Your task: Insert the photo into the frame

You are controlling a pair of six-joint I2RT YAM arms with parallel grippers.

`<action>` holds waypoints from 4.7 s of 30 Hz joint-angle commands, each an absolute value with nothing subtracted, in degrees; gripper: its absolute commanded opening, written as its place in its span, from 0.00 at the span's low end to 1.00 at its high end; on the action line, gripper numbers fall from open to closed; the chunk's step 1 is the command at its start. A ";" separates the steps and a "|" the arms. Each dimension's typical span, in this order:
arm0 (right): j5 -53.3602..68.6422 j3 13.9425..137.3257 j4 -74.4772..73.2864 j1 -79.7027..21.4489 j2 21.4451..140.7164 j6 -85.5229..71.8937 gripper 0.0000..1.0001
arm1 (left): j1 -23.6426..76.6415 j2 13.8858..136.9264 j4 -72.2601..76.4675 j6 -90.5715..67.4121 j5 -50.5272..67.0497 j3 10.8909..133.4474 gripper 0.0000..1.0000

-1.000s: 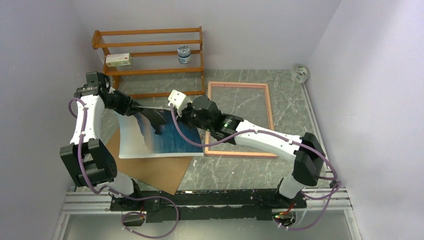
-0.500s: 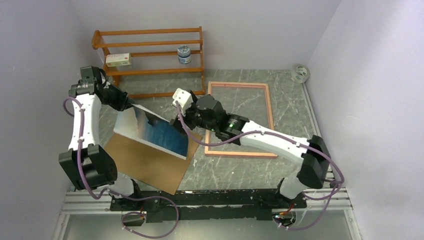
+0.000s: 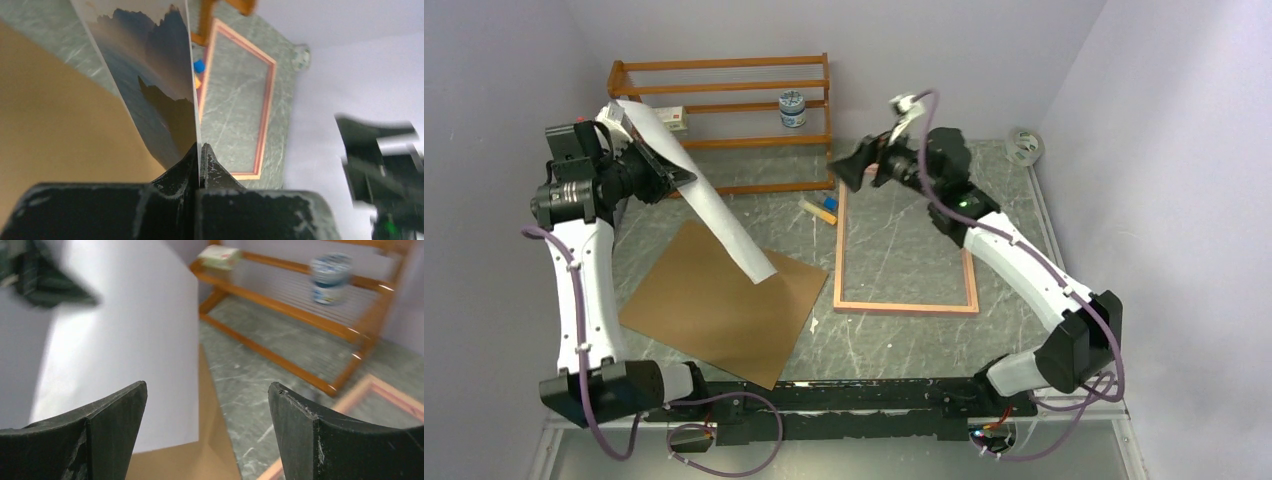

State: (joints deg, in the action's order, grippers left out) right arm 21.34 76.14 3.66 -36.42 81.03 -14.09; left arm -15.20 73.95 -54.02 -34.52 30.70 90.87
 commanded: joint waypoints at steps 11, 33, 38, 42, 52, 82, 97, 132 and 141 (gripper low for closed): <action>1.40 72.45 -2.69 -20.94 79.04 -36.92 0.90 | -9.91 61.56 -31.70 -29.93 63.70 90.93 0.02; -16.55 59.71 -21.83 -3.00 65.22 -43.82 0.85 | 25.18 97.48 -11.86 -43.09 64.84 110.05 0.03; -17.95 56.57 -23.17 -0.52 61.54 -43.89 0.85 | 25.30 105.24 -12.90 -47.04 60.29 112.37 0.03; -18.73 55.15 -23.93 -0.18 60.27 -43.70 0.85 | 24.65 114.30 -30.28 -41.25 48.31 118.92 0.03; -17.17 55.22 -24.54 2.00 60.94 -44.60 0.84 | 23.64 128.23 -33.19 -39.14 43.92 116.31 0.03; -11.71 53.66 -22.59 1.94 62.50 -46.43 0.83 | 24.96 136.82 -21.89 -46.96 46.59 116.20 0.03; -11.18 53.61 -23.46 1.94 62.48 -44.79 0.83 | 27.76 137.50 -17.06 -48.60 41.09 115.83 0.11; -9.65 51.10 -21.98 1.93 61.96 -44.67 0.81 | 27.33 125.57 -39.88 -38.74 23.54 112.39 0.88; -1.83 50.19 -19.02 1.95 64.04 -42.14 0.74 | 26.23 122.47 -42.53 -36.08 19.29 106.42 0.84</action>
State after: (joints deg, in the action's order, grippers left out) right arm -6.85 50.19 -23.03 1.74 62.81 -44.45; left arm 26.94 127.83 -40.82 -38.37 21.74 109.34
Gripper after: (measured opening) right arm 0.745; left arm 0.847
